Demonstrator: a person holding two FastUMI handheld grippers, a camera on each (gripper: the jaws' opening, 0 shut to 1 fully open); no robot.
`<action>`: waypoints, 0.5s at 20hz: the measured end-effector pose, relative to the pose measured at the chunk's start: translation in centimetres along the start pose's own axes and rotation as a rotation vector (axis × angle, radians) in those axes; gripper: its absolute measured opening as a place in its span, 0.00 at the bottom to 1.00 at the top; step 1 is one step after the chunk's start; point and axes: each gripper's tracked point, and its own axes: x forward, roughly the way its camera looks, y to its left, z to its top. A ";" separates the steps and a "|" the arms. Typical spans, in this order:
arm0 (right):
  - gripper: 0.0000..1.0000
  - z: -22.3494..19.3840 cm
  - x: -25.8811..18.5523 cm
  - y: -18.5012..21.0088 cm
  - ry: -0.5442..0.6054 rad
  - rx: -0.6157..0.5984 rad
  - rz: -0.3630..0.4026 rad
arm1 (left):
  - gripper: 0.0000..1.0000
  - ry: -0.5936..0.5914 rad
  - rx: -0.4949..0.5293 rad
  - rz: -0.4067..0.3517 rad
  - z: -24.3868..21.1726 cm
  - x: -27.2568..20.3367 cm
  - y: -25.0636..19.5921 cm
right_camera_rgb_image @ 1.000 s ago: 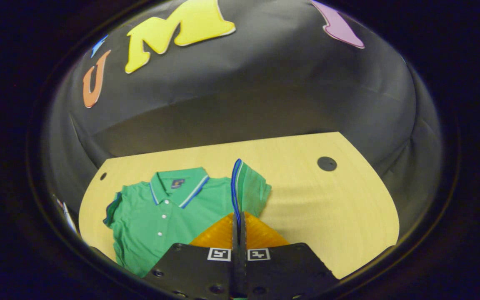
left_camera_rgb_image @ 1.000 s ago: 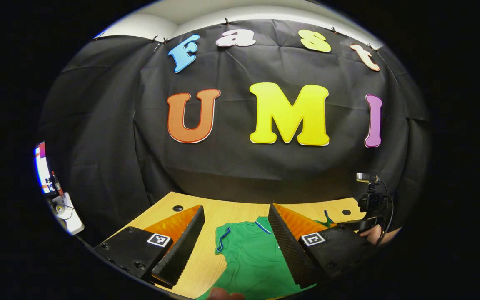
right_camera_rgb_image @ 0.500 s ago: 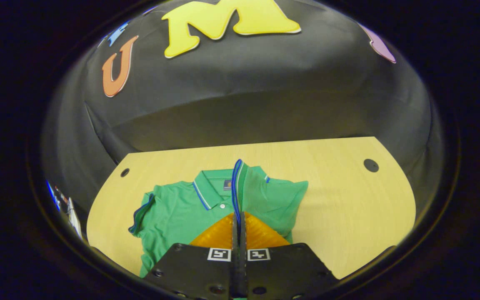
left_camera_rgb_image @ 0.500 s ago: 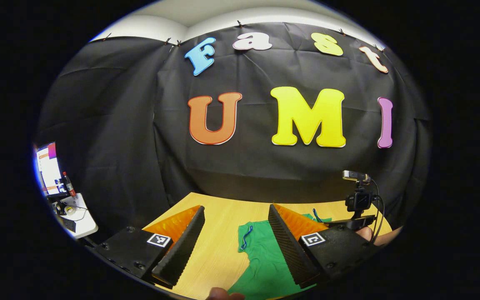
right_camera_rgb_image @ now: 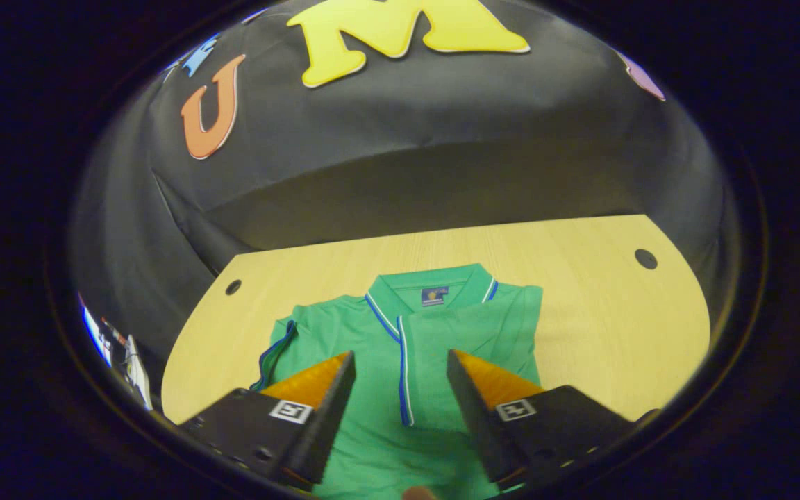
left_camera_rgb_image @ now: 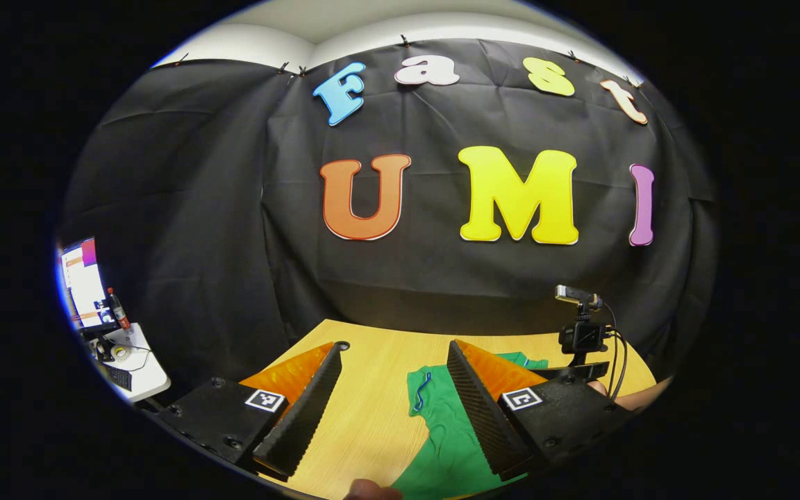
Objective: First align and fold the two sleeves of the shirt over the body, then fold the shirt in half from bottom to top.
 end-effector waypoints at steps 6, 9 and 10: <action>0.96 2.8 -7.3 -1.0 -0.137 -0.070 -0.039 | 0.98 0.030 -0.025 -0.140 -2.1 2.7 -1.9; 0.96 3.2 -11.9 -1.2 -0.189 -0.114 -0.041 | 0.98 0.081 -0.025 -0.214 -4.8 5.3 -3.0; 0.96 3.2 -13.4 -1.6 -0.209 -0.128 -0.048 | 0.98 0.106 -0.020 -0.232 -5.9 6.4 -3.1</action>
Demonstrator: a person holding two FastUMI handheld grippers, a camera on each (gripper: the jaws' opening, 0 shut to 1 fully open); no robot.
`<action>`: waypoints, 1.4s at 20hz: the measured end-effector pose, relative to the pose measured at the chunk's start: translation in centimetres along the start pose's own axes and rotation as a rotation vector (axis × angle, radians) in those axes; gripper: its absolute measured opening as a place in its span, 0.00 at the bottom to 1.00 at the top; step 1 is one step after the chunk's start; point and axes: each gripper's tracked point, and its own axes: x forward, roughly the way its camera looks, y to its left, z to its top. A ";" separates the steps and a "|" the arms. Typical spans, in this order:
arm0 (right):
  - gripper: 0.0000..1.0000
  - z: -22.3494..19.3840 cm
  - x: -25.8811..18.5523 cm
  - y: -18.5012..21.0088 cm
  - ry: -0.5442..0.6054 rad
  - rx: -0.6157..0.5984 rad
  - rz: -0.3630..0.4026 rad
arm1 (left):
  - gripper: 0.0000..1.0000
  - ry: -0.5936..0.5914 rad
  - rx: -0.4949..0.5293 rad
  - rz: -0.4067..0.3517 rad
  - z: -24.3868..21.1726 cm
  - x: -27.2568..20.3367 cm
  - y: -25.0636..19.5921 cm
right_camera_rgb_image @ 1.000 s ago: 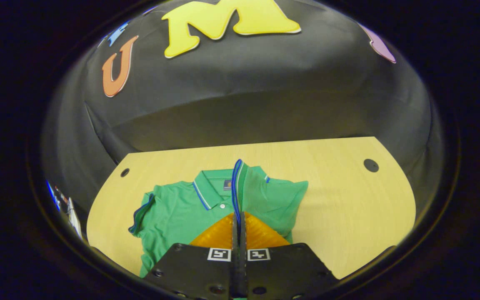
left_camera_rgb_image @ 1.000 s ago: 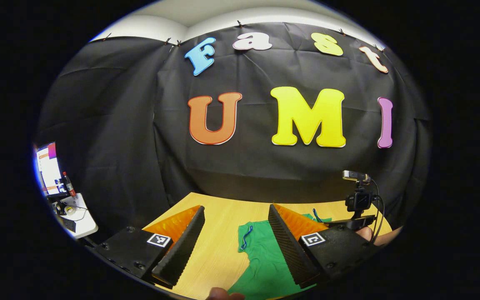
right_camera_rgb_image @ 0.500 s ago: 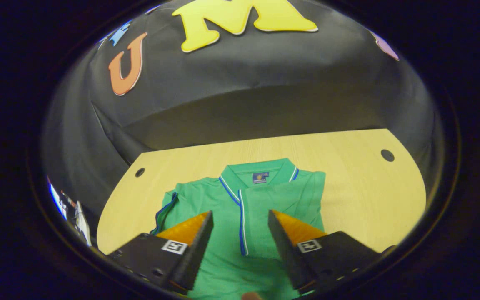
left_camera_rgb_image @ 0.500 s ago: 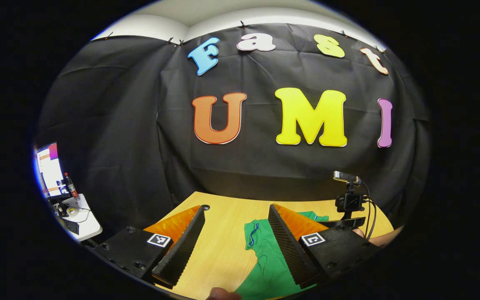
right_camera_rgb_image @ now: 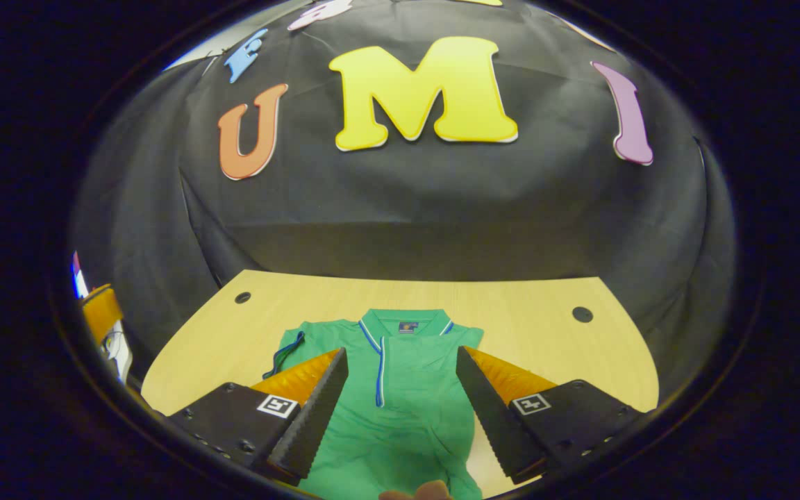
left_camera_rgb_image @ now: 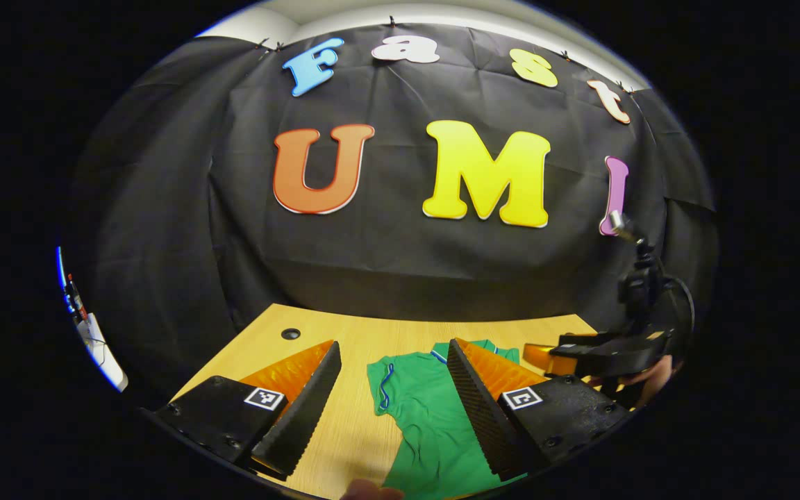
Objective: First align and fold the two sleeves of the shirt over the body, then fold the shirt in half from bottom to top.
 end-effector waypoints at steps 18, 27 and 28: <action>0.96 -3.5 -13.9 -7.4 0.018 0.039 -0.177 | 0.98 0.434 0.005 -0.029 -17.3 16.6 3.1; 0.96 -4.9 -14.6 -9.6 0.052 0.133 -0.247 | 0.79 0.529 -0.010 -0.002 -20.2 18.2 4.6; 0.96 -5.0 -14.5 -9.5 0.054 0.145 -0.247 | 0.68 0.530 -0.022 -0.012 -20.1 18.2 4.5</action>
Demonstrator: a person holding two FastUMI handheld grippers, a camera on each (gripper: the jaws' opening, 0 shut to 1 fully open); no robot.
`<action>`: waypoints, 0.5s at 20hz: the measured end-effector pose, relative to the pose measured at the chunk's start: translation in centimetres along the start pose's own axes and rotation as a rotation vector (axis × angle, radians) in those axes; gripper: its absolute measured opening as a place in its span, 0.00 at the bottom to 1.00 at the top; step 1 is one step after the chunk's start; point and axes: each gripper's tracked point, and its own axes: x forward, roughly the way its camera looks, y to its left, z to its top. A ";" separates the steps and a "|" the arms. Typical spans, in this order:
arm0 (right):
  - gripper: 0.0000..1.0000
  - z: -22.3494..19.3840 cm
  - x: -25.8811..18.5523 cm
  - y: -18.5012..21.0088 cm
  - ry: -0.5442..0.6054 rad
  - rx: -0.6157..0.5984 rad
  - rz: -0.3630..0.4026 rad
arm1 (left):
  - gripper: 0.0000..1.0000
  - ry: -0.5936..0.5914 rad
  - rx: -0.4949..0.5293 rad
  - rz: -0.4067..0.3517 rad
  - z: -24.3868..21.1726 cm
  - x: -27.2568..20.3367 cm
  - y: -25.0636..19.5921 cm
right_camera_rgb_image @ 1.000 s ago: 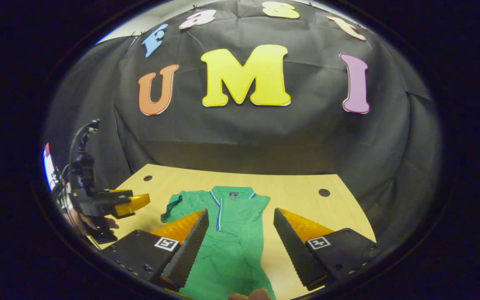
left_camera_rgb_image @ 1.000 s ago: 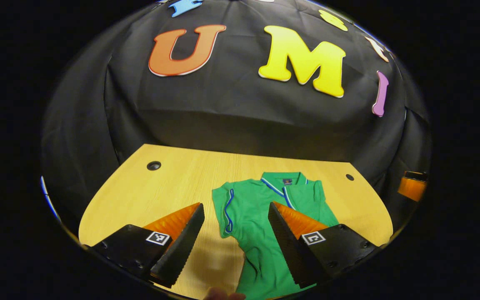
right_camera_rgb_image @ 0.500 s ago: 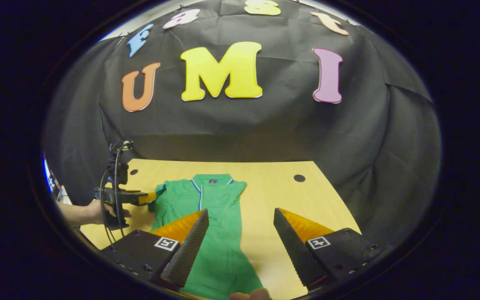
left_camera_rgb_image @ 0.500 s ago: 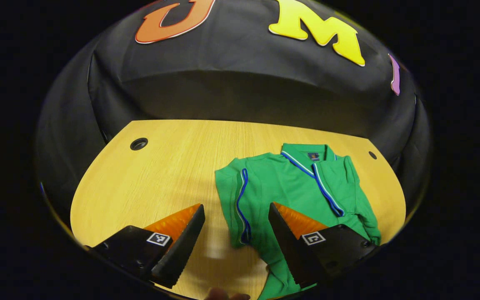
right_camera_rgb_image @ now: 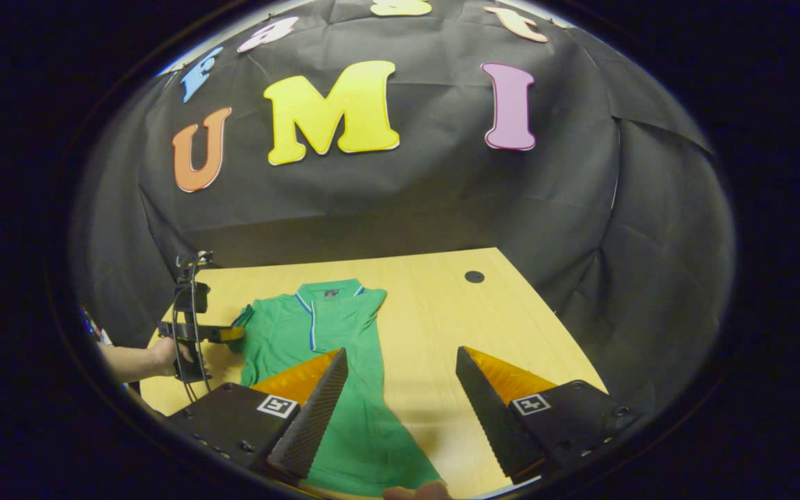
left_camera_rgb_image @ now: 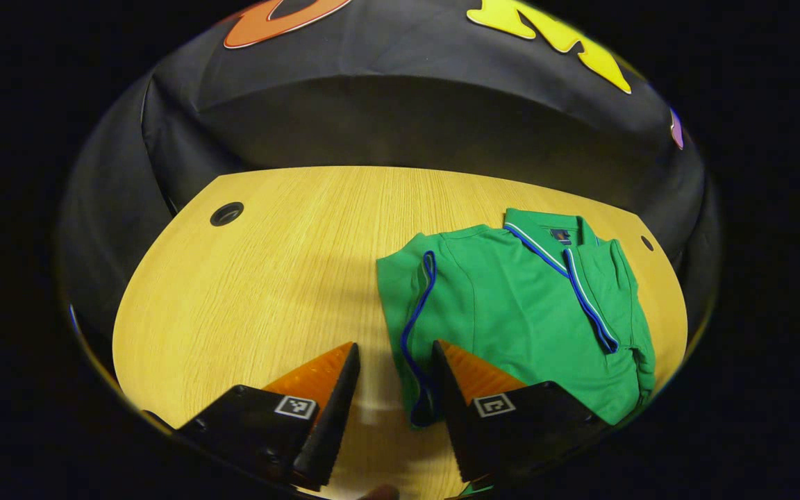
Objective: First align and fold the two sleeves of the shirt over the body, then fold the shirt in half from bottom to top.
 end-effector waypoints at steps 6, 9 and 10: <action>0.96 -0.7 0.5 0.0 0.021 0.035 -0.005 | 0.12 0.022 0.014 -0.051 -0.1 -0.2 -0.1; 0.96 -0.8 0.7 0.3 0.020 0.044 -0.005 | 0.04 -0.002 0.008 -0.090 0.8 -0.7 -0.6; 0.96 -0.8 0.5 0.5 0.018 0.044 -0.004 | 0.04 -0.009 0.001 -0.099 1.2 -1.2 -0.6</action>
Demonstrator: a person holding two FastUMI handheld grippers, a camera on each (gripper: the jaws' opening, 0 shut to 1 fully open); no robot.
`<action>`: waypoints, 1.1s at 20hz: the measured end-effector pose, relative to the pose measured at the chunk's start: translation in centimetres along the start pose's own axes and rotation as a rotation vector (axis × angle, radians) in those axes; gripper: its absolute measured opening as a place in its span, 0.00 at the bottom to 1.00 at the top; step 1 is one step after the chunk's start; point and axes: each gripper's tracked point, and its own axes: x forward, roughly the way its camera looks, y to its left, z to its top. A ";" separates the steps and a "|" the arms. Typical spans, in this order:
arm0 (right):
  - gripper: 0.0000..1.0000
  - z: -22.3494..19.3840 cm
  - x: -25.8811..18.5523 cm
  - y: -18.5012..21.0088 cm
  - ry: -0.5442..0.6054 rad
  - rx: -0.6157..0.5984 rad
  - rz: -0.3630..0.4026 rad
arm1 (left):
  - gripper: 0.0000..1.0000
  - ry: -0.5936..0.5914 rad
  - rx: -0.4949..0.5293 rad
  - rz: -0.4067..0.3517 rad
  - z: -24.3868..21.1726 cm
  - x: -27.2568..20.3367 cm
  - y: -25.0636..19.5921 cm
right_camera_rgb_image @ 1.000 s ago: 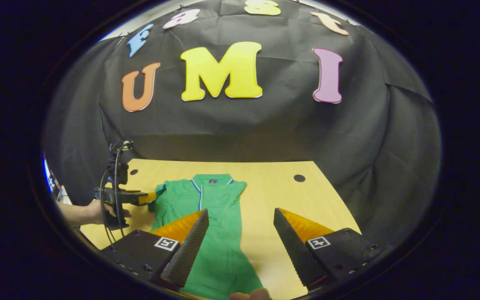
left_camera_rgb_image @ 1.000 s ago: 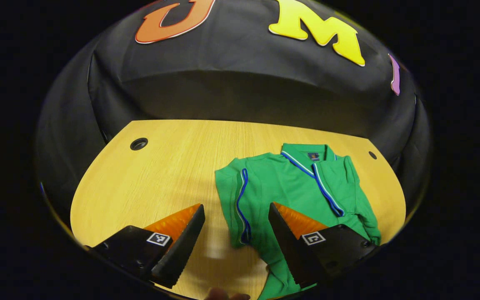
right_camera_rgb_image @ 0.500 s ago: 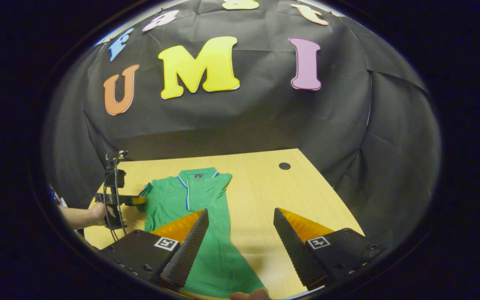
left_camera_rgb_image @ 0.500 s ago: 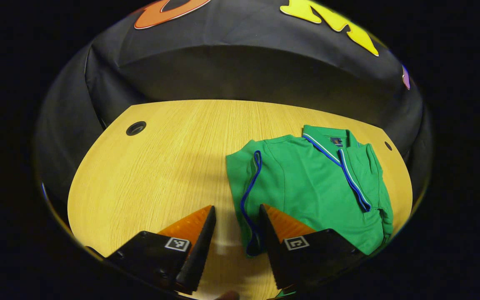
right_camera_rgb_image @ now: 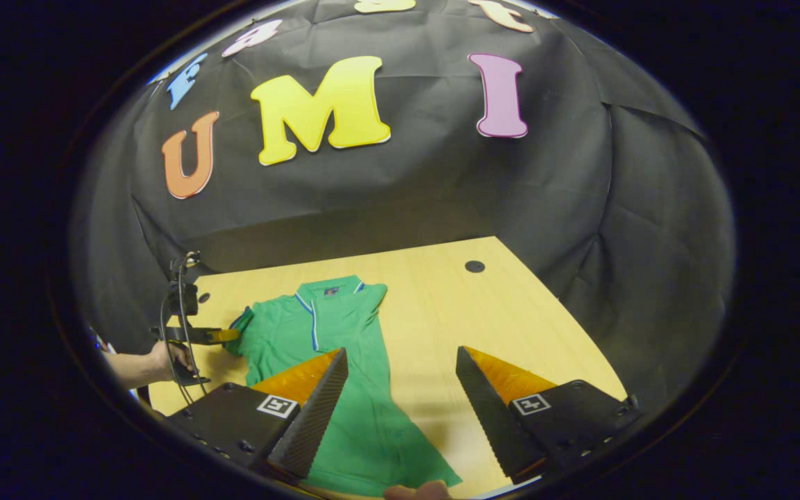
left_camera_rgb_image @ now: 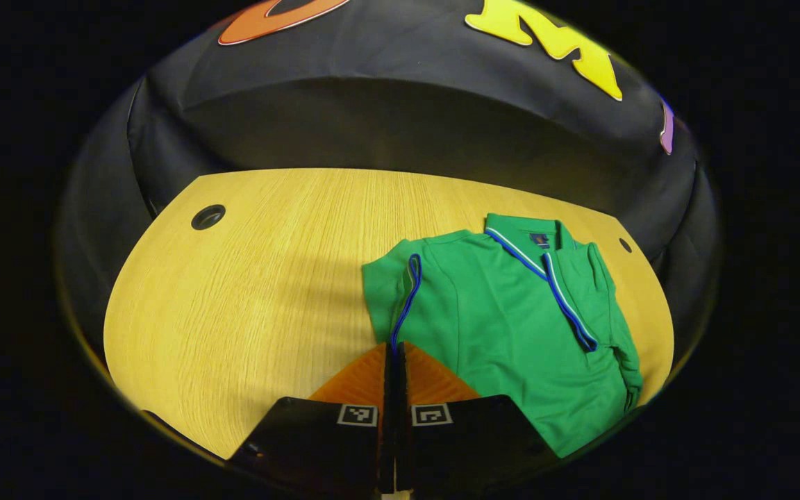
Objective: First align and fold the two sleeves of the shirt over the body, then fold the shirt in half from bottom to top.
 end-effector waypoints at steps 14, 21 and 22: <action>0.96 0.4 -1.8 -1.6 -0.052 0.067 -0.025 | 0.03 -0.110 -0.081 -0.153 8.8 -3.3 -10.8; 0.96 0.0 -4.3 -7.3 -0.085 0.122 -0.107 | 0.03 -0.044 -0.051 -0.196 7.6 -1.2 -19.5; 0.96 -0.1 -4.4 -8.2 -0.087 0.134 -0.118 | 0.04 -0.039 -0.035 -0.180 7.1 -0.7 -20.1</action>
